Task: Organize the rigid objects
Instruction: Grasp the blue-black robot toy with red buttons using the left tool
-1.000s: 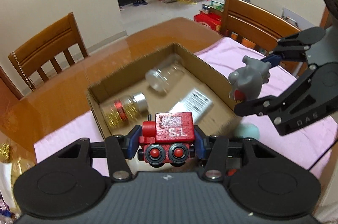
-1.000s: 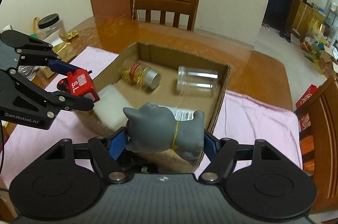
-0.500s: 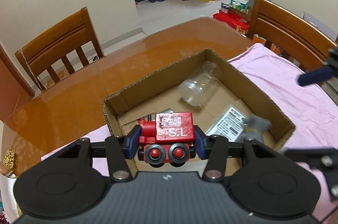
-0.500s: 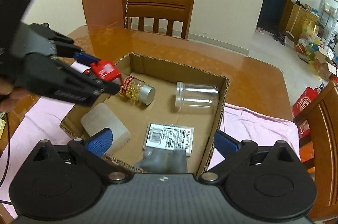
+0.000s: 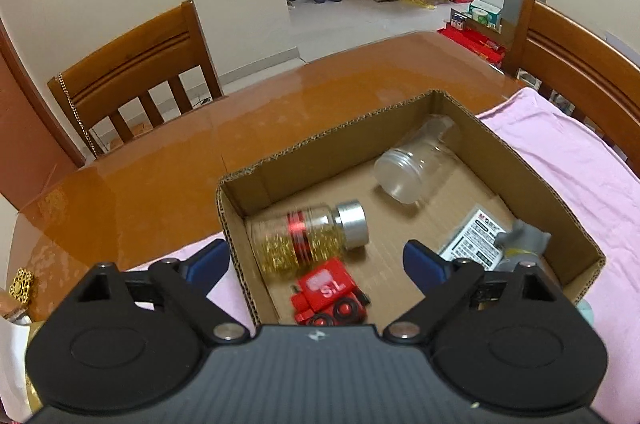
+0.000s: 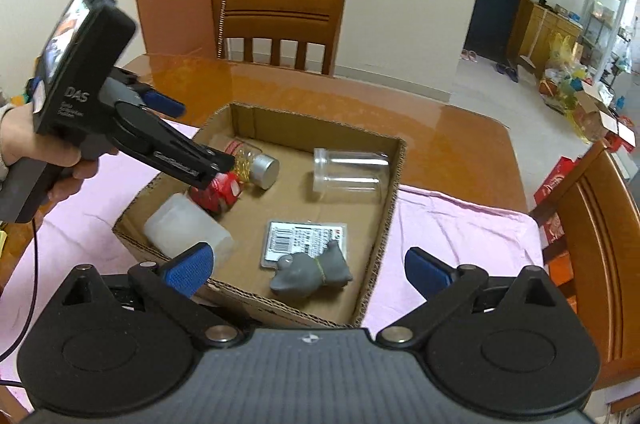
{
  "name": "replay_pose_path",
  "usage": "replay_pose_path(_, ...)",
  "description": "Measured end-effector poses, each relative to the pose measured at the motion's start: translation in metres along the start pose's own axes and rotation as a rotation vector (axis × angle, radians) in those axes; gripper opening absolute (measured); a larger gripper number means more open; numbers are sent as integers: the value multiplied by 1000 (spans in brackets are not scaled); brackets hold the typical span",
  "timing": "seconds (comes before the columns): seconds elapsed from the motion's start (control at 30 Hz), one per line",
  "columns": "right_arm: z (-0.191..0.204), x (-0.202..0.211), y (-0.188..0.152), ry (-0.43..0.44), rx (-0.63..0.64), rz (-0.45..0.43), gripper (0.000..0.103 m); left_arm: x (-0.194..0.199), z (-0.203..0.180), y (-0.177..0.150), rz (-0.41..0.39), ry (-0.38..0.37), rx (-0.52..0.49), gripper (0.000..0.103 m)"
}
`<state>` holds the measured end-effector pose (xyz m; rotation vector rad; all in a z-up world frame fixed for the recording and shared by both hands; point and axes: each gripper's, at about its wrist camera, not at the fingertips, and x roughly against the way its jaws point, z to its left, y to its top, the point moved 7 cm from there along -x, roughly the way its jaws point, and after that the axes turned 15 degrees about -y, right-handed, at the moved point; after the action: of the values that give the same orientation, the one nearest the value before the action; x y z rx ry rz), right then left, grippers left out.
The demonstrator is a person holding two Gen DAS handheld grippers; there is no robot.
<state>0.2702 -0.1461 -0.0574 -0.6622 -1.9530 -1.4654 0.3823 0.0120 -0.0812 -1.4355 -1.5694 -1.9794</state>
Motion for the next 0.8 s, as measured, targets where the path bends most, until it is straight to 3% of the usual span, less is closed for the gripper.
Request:
replay_pose_path(0.43,-11,-10,-57,-83,-82,89,103,48,-18,-23,-76,10,30,96)
replay_pose_path(0.8,-9,-12,-113,-108,-156,185,103,82,-53,-77,-95,-12,53,100)
